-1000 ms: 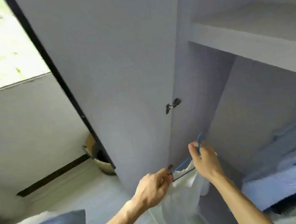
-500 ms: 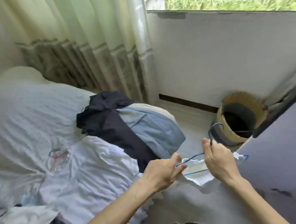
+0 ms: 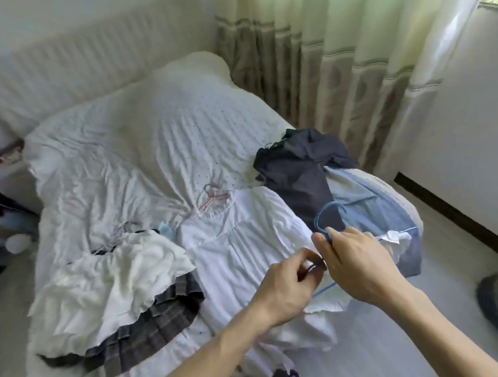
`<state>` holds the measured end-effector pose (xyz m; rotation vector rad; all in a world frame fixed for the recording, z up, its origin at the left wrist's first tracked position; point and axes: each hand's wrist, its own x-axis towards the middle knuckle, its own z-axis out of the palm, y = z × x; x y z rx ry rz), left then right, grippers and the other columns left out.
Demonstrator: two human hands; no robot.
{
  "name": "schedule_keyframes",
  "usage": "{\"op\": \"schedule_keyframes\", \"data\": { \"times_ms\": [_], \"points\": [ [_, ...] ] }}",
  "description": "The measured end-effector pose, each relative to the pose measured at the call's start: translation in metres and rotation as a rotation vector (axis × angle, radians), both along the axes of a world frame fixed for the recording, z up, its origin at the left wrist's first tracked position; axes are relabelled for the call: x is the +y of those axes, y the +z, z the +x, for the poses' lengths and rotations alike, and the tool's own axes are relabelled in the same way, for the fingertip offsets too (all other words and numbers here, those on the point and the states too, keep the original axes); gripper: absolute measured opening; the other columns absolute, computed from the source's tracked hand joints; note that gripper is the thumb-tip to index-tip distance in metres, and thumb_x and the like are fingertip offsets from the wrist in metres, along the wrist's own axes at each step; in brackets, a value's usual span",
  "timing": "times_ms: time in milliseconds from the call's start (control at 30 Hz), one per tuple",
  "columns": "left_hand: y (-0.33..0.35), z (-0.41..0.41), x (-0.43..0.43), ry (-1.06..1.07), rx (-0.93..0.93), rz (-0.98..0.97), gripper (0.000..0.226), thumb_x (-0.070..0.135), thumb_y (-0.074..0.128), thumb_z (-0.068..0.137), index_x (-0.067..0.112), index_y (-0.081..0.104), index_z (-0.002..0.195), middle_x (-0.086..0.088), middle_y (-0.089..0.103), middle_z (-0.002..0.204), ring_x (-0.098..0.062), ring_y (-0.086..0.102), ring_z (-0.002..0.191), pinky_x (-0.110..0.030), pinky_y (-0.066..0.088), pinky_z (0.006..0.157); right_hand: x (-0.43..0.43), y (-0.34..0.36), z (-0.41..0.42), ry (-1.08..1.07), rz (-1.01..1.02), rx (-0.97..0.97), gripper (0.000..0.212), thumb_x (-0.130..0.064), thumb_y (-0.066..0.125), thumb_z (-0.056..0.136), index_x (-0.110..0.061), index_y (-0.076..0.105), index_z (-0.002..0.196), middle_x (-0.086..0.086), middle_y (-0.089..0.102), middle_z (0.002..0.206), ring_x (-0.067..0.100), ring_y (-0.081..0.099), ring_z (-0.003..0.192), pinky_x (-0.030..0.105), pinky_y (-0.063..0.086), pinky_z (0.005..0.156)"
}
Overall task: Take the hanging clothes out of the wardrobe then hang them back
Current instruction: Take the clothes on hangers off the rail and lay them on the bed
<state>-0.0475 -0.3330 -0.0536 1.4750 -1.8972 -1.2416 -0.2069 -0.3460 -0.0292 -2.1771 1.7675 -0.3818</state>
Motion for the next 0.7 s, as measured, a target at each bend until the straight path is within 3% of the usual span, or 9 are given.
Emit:
{"op": "schedule_keyframes", "data": {
  "times_ms": [67,133,200,267,333,467,600,700],
  "points": [
    [0.011,0.018,-0.004,0.088,0.092,0.029,0.008,0.031,0.061,0.096,0.028,0.069,0.096,0.008,0.039,0.049,-0.009,0.035,0.049,-0.024,0.031,0.053,-0.012,0.002,0.009,0.058,-0.03,-0.14,0.041,-0.057,0.034,0.098,-0.033,0.03,0.065,-0.014,0.042,0.063,0.015,0.045,0.077,0.036,0.037,0.07],
    [0.019,0.039,-0.006,0.178,0.163,0.068,0.009,0.029,0.065,0.095,0.025,0.072,0.092,0.009,0.035,0.048,-0.008,0.031,0.047,-0.024,0.028,0.052,-0.025,0.001,0.012,0.128,-0.072,-0.208,0.035,-0.071,0.039,0.091,-0.039,0.047,0.079,-0.021,0.051,0.079,0.01,0.048,0.089,0.035,0.041,0.076],
    [0.025,0.065,-0.004,0.295,0.212,0.138,0.012,0.026,0.065,0.096,0.017,0.073,0.093,0.012,0.04,0.045,-0.002,0.033,0.042,-0.019,0.027,0.048,-0.04,-0.004,0.013,0.198,-0.055,-0.178,0.05,-0.08,0.036,0.086,-0.039,0.058,0.104,-0.021,0.058,0.104,0.013,0.049,0.11,0.038,0.044,0.089],
    [0.03,0.096,0.006,0.358,0.243,0.211,0.019,0.024,0.065,0.096,0.008,0.073,0.099,0.015,0.05,0.047,0.001,0.037,0.042,-0.01,0.027,0.044,-0.054,-0.013,0.019,0.251,0.015,-0.079,0.067,-0.086,0.027,0.083,-0.04,0.056,0.122,-0.016,0.058,0.123,0.017,0.044,0.125,0.04,0.04,0.101],
    [0.032,0.129,0.02,0.386,0.273,0.271,0.025,0.035,0.07,0.09,0.013,0.077,0.098,0.007,0.046,0.055,-0.008,0.029,0.048,-0.016,0.022,0.043,-0.064,-0.027,0.029,0.326,0.121,-0.002,0.075,-0.09,0.018,0.079,-0.043,0.051,0.127,-0.015,0.058,0.127,0.019,0.045,0.128,0.042,0.039,0.105],
    [0.035,0.19,0.061,0.534,0.256,0.314,0.019,0.029,0.074,0.087,0.013,0.079,0.095,0.001,0.032,0.058,-0.01,0.024,0.054,-0.026,0.011,0.048,-0.061,-0.05,0.06,0.498,0.278,-0.057,0.063,-0.09,0.02,0.078,-0.038,0.05,0.098,-0.015,0.063,0.098,0.018,0.062,0.102,0.041,0.051,0.083],
    [0.066,0.244,0.107,0.679,0.124,0.191,0.047,0.058,0.076,0.072,0.018,0.079,0.096,0.003,0.032,0.053,-0.013,0.026,0.053,-0.029,0.015,0.051,-0.049,-0.039,0.121,0.681,0.257,-0.171,0.041,-0.069,0.033,0.09,-0.032,0.048,0.085,-0.008,0.062,0.088,0.018,0.065,0.09,0.039,0.05,0.075],
    [0.101,0.278,0.125,0.839,-0.007,0.006,0.027,0.047,0.074,0.082,0.024,0.081,0.093,0.007,0.045,0.052,-0.007,0.033,0.051,-0.02,0.024,0.048,-0.039,-0.018,0.17,0.753,0.199,-0.306,0.028,-0.055,0.043,0.098,-0.034,0.041,0.078,-0.003,0.062,0.086,0.021,0.063,0.08,0.04,0.048,0.072]
  ]
}}
